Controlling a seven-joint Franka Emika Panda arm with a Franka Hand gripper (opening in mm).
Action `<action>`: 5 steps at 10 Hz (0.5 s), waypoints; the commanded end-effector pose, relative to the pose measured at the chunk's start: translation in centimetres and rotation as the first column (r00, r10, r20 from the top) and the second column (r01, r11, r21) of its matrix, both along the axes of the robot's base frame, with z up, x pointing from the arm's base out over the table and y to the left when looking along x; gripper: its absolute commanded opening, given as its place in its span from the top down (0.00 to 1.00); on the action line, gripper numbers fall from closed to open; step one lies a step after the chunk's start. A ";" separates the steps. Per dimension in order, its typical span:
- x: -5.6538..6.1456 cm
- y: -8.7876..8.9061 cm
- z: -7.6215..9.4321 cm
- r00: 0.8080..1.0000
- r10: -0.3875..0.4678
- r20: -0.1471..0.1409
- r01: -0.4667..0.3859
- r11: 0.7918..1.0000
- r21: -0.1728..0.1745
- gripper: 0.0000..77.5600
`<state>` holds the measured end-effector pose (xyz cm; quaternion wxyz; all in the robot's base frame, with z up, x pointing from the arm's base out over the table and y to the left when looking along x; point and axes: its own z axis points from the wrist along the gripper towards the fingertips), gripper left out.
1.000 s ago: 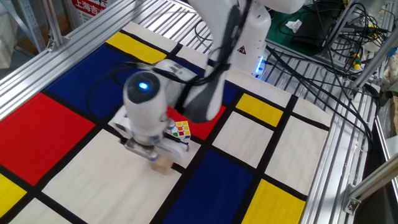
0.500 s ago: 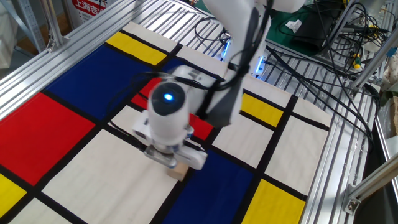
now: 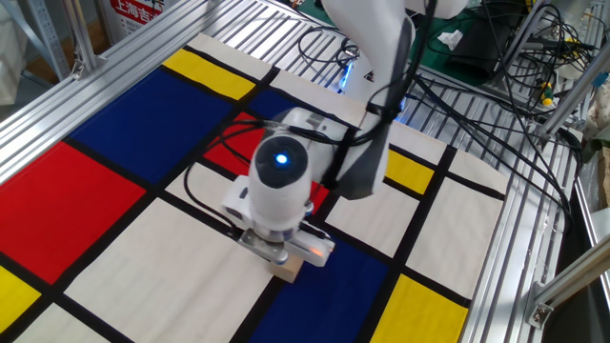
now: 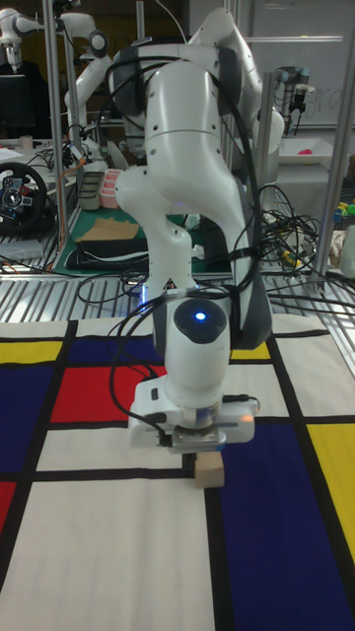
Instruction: Use the gripper to push the small block from left to right
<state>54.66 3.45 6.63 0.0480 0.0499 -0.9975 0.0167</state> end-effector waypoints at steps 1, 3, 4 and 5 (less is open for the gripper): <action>-0.9 1.7 0.2 1.000 -0.007 -0.030 0.007 1.000 0.000 1.00; -1.0 2.4 0.1 0.999 -0.014 -0.030 0.014 1.000 0.002 1.00; -1.0 2.5 0.1 0.999 -0.016 -0.031 0.016 1.000 0.003 1.00; -0.8 3.4 -0.5 0.999 -0.032 -0.035 0.034 0.999 0.042 1.00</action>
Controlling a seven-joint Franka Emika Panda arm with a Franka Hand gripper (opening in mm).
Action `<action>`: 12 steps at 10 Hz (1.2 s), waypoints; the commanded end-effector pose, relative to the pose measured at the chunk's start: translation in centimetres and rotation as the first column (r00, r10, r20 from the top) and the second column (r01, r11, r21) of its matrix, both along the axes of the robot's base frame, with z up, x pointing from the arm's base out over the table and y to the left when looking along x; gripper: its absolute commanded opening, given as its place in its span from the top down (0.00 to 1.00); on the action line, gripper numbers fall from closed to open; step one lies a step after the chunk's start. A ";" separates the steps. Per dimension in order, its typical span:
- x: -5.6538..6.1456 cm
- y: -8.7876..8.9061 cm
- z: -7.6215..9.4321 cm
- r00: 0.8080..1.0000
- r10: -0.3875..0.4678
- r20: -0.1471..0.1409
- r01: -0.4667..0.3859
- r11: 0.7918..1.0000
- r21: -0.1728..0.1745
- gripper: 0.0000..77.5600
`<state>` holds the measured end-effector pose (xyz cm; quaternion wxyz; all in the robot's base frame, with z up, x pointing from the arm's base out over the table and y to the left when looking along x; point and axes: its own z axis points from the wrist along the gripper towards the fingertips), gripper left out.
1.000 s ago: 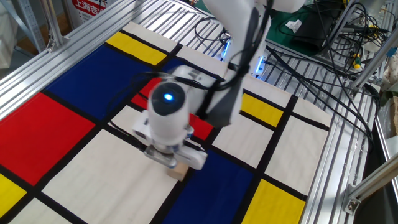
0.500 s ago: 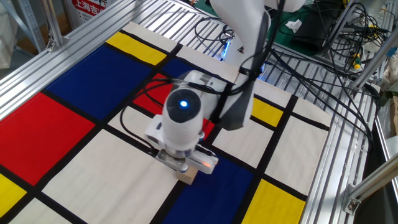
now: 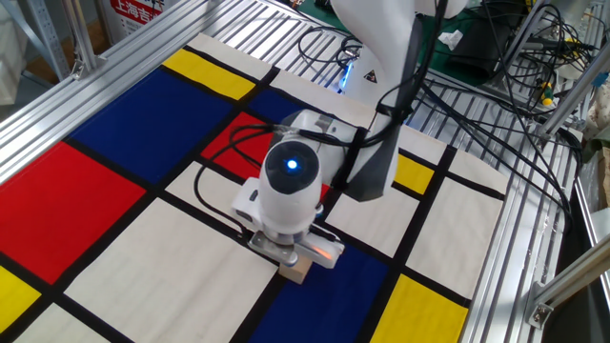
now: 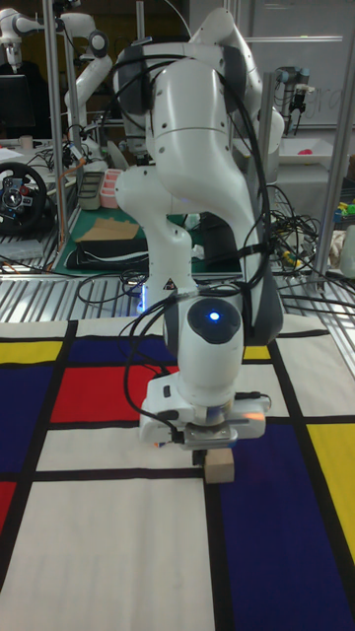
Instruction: Use the gripper to push the small block from left to right
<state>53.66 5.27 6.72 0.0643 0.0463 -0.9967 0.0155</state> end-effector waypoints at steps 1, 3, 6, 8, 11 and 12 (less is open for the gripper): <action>0.2 2.1 -1.1 0.999 -0.049 -0.001 0.049 0.993 0.103 1.00; 0.0 2.5 -1.0 0.999 -0.054 -0.002 0.054 0.992 0.116 1.00; -0.4 3.3 -0.6 0.997 -0.072 0.007 0.071 0.991 0.116 1.00; -0.6 3.6 -0.4 0.995 -0.100 0.022 0.096 0.987 0.126 1.00; -0.9 4.3 0.2 0.988 -0.150 0.043 0.142 0.979 0.143 1.00; -1.0 4.5 0.5 0.984 -0.169 0.056 0.160 0.977 0.144 1.00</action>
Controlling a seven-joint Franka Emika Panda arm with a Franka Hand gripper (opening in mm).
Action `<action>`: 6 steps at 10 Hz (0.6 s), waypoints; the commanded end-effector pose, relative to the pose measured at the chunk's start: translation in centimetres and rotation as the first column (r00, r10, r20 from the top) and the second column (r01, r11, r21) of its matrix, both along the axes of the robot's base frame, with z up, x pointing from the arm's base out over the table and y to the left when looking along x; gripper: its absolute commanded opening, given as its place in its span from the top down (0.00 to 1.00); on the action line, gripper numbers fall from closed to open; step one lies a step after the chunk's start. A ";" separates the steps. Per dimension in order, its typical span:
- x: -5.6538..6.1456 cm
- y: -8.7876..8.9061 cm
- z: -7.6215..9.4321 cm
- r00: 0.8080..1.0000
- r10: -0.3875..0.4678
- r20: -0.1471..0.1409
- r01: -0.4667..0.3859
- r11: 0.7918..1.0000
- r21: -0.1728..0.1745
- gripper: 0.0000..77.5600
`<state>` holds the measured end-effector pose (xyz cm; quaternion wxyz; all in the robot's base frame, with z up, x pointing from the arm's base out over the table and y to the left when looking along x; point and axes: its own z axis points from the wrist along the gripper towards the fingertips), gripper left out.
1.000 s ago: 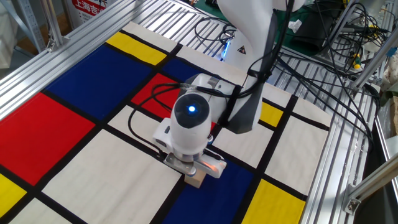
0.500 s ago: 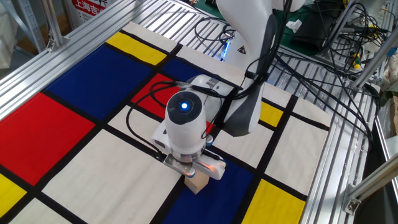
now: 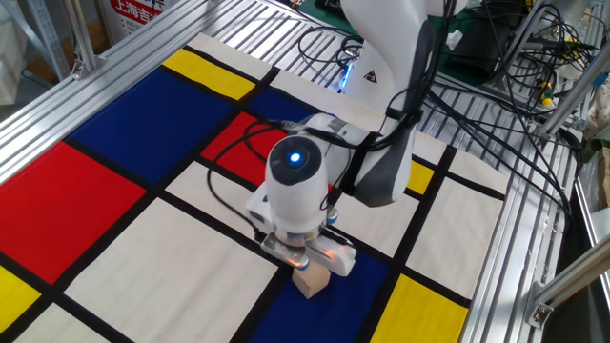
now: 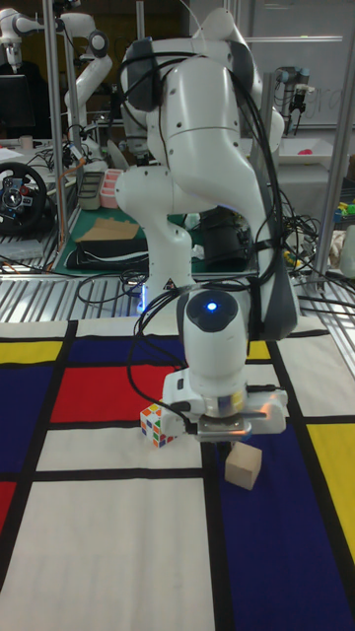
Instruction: Use the gripper to push the small block from left to right
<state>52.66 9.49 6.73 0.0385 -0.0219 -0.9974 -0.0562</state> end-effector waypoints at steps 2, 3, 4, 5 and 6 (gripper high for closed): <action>0.1 0.3 0.9 0.998 -0.047 0.039 0.047 0.999 0.001 1.00; 0.5 0.1 1.4 0.997 -0.060 0.050 0.060 0.998 0.002 1.00; 0.8 -0.1 1.8 0.996 -0.064 0.057 0.064 0.998 0.002 1.00; 1.3 -0.4 2.3 0.995 -0.069 0.070 0.070 0.998 0.000 1.00; 1.9 -0.7 2.9 0.993 -0.067 0.092 0.069 0.997 -0.016 1.00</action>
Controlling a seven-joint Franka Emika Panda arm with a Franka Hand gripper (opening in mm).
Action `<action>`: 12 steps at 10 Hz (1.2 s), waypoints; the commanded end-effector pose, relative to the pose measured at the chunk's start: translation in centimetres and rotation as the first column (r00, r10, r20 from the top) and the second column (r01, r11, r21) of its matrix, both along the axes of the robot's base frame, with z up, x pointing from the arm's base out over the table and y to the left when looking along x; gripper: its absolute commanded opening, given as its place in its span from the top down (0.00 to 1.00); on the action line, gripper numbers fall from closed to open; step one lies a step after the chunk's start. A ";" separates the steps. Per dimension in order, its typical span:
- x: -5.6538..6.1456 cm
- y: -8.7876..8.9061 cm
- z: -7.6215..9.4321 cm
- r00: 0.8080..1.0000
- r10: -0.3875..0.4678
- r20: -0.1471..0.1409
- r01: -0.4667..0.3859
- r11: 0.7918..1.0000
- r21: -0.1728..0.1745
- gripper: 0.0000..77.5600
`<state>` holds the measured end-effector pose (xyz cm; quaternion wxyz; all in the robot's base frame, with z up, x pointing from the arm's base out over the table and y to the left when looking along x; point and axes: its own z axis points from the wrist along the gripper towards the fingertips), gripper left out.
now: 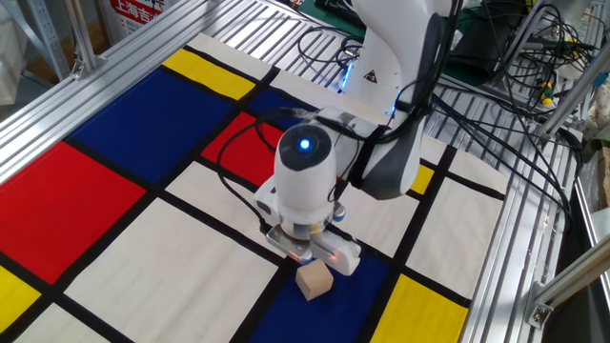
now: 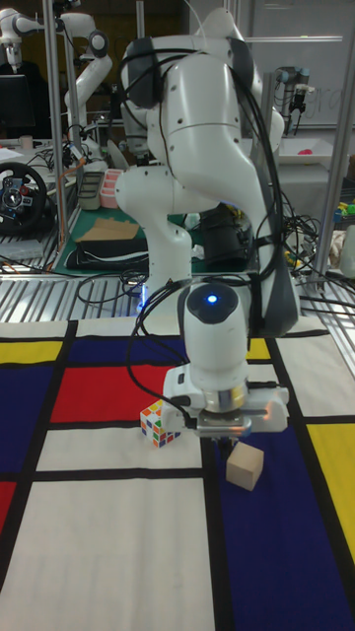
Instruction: Use the gripper to push the small block from left to right
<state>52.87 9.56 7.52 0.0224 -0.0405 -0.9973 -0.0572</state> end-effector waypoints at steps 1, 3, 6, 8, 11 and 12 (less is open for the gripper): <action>1.9 -0.8 2.2 0.997 -0.028 0.070 0.030 0.999 -0.030 1.00; 2.6 -0.9 2.4 0.997 -0.004 0.082 0.009 0.998 -0.067 1.00; 2.6 -1.0 2.5 0.992 0.113 0.059 -0.091 0.952 -0.291 1.00; 2.7 -0.9 2.4 0.992 0.122 0.018 -0.110 0.945 -0.307 1.00; 2.6 -0.6 1.8 0.994 0.108 -0.004 -0.104 0.946 -0.308 1.00; 2.5 -0.2 1.3 0.996 0.093 0.008 -0.086 0.953 -0.290 1.00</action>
